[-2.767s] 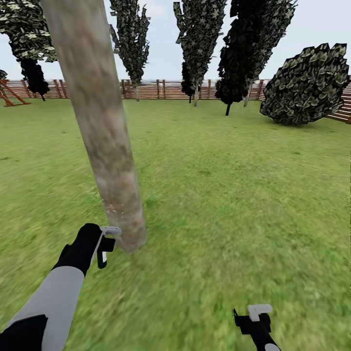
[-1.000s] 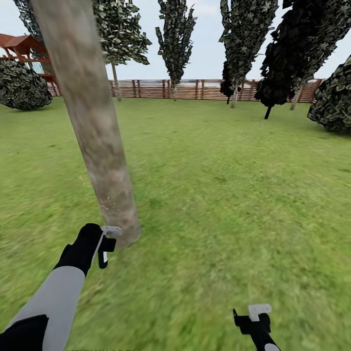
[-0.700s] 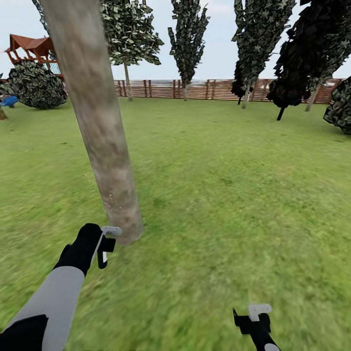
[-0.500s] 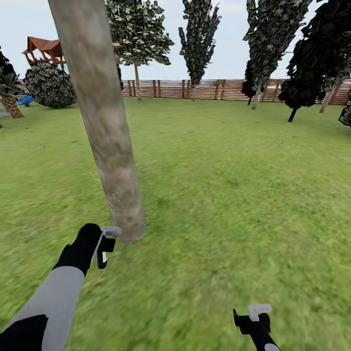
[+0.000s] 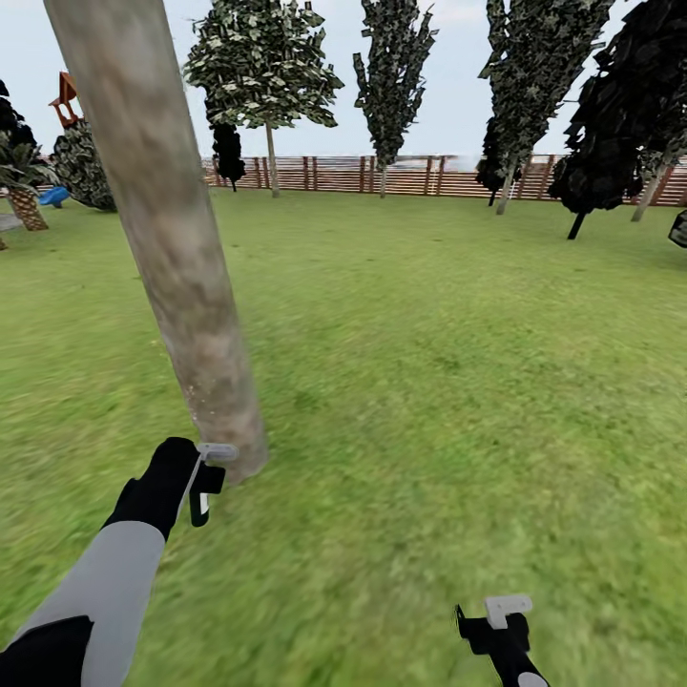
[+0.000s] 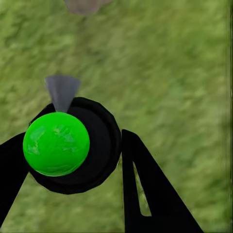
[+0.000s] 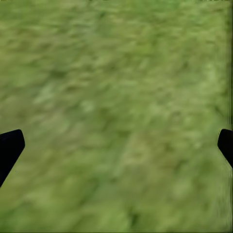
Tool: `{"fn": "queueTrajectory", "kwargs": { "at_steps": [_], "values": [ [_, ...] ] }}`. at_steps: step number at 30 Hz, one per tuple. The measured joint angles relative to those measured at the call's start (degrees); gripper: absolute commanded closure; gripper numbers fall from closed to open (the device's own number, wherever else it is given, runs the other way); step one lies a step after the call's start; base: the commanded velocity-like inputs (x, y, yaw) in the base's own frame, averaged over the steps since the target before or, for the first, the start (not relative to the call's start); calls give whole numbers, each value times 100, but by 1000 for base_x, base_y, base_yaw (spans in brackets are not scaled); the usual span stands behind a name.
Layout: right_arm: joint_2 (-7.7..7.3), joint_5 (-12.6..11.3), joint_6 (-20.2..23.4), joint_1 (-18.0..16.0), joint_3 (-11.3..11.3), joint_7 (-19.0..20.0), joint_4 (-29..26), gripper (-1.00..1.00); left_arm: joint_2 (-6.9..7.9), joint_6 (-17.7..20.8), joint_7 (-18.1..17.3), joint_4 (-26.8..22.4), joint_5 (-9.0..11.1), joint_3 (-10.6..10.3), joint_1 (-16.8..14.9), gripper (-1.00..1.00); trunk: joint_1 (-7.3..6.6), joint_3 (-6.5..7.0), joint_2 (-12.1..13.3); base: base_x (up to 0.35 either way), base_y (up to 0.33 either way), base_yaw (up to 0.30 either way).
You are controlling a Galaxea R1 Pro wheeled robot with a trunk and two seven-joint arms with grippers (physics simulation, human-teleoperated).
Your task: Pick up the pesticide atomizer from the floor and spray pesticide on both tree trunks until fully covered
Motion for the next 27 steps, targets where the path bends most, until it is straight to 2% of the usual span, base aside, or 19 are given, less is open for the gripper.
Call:
{"fn": "queueTrajectory", "kwargs": {
  "at_steps": [10,13,15,17,22,27],
  "values": [
    [2,0,0,-1,0,1,1,-100,19,9,-4,-10,1,3,1,100,-1,0,0,183,-245,89],
    [2,0,1,-1,0,1,1,-100,28,-10,-1,-8,-8,175,8,100,-2,0,0,249,-131,253],
    [2,0,1,0,-1,2,1,-100,45,-27,7,-10,-28,401,9,100,0,0,0,75,-25,273],
    [2,0,1,0,0,2,1,-100,56,-29,5,-11,-13,462,9,100,1,0,0,25,-8,276],
    [2,0,2,0,-1,2,1,-100,94,-31,8,-20,-47,464,-71,100,1,0,0,3,-1,277],
    [2,0,2,0,1,2,0,-100,63,-37,14,-20,-41,414,-27,100,1,0,0,12,-2,173]
  ]
}}
